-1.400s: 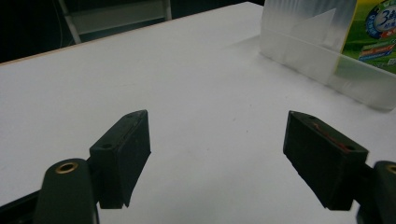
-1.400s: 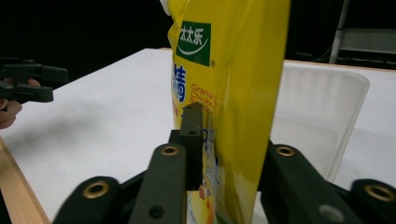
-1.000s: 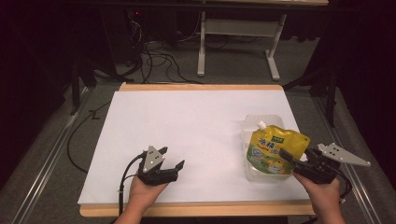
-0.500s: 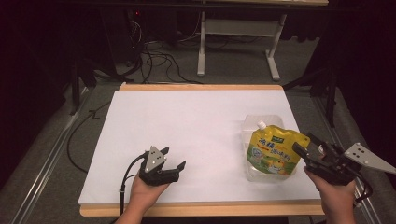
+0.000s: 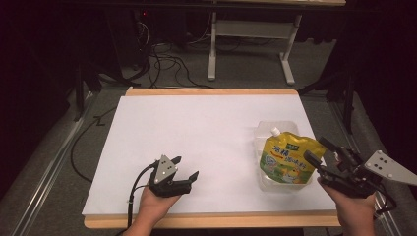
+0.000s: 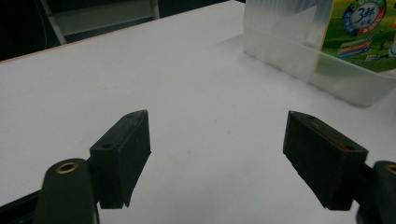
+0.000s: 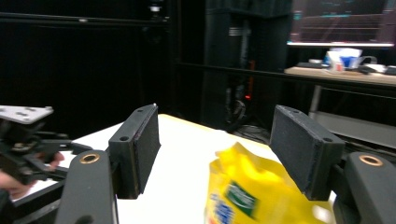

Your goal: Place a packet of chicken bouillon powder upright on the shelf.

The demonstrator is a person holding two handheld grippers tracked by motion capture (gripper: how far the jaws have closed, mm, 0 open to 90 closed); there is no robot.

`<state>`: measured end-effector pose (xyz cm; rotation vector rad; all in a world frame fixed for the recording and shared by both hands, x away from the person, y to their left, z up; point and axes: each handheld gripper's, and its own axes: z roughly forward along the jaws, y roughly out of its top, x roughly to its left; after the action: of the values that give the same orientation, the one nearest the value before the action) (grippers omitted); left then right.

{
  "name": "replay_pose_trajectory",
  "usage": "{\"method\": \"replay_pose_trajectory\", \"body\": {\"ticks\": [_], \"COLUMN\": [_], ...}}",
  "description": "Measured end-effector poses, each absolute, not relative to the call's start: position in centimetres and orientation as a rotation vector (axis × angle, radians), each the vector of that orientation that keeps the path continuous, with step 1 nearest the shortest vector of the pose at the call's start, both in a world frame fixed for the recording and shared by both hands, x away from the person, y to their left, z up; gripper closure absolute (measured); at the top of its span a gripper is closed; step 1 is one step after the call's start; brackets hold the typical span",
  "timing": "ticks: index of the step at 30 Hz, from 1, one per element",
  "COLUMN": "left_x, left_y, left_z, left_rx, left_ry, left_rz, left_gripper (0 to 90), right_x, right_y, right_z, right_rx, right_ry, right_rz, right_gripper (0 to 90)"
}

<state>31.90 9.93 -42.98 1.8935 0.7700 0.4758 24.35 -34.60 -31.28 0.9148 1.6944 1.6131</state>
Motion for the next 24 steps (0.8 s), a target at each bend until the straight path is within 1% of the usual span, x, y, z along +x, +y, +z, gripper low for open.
{"method": "replay_pose_trajectory", "body": {"ticks": [3,4,9,12,13,16,20,21,24], "left_x": [31.8,31.8,31.7,31.6,31.6,31.6,31.5,31.5,31.5], "left_y": [9.7,9.6,9.4,9.3,9.3,9.2,9.1,9.1,9.0], "left_z": [-43.0,-43.0,-43.0,-43.0,-43.0,-43.0,-43.0,-43.0,-43.0], "left_rx": [1.896,1.900,1.896,1.887,1.887,1.886,1.892,1.892,1.891], "left_ry": [0.762,0.754,0.747,0.744,0.744,0.735,0.724,0.724,0.718], "left_rz": [0.471,0.467,0.451,0.432,0.432,0.412,0.403,0.403,0.395], "left_gripper": [23.7,23.7,23.6,23.6,23.6,23.6,23.4,23.4,23.3], "right_x": [24.4,24.6,25.2,26.1,26.1,26.8,27.5,27.5,28.1], "right_y": [-33.8,-32.9,-31.2,-29.1,-29.1,-26.9,-24.9,-24.9,-24.1], "right_z": [-31.4,-31.6,-32.5,-34.1,-34.1,-36.3,-39.2,-39.2,-41.2], "right_rx": [0.895,0.881,0.863,0.862,0.862,0.893,0.927,0.927,0.998], "right_ry": [1.720,1.747,1.813,1.886,1.886,1.979,2.064,2.064,2.126], "right_rz": [1.626,1.637,1.643,1.642,1.642,1.630,1.610,1.610,1.619], "right_gripper": [32.8,31.5,28.1,21.3,21.3,16.6,16.8,16.8,16.9]}}
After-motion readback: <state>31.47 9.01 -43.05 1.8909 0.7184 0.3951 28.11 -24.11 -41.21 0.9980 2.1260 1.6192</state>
